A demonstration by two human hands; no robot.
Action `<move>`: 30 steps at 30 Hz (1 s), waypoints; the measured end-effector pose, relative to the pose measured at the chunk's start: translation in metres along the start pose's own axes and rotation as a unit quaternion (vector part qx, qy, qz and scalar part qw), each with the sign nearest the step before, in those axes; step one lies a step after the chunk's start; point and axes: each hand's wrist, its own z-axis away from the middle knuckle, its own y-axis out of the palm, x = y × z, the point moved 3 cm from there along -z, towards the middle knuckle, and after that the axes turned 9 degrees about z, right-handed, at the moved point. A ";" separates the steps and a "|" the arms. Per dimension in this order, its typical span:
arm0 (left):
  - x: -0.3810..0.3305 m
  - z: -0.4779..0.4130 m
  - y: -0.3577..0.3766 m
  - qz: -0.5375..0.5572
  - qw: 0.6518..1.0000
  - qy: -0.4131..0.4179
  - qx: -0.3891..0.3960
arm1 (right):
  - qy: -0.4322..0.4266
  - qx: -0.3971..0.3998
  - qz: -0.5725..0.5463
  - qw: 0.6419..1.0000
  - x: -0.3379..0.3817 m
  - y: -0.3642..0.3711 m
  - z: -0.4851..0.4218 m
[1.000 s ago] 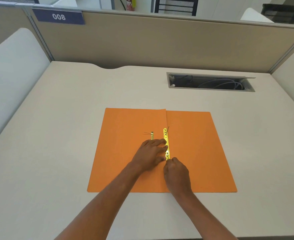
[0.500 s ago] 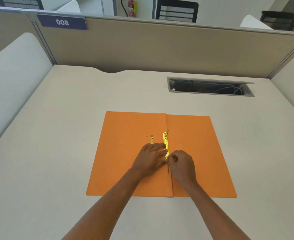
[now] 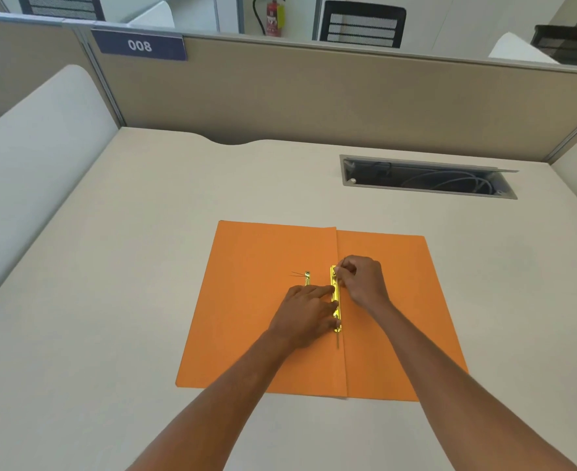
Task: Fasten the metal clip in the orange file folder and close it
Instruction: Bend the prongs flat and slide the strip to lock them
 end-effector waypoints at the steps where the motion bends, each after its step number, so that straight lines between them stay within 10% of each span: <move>1: 0.000 -0.001 -0.001 0.000 1.000 -0.003 0.000 | 0.005 0.005 -0.006 1.000 -0.001 -0.001 -0.002; 30: -0.006 -0.001 0.000 -0.014 1.000 -0.010 -0.002 | -0.152 0.157 0.203 0.955 0.002 -0.005 -0.043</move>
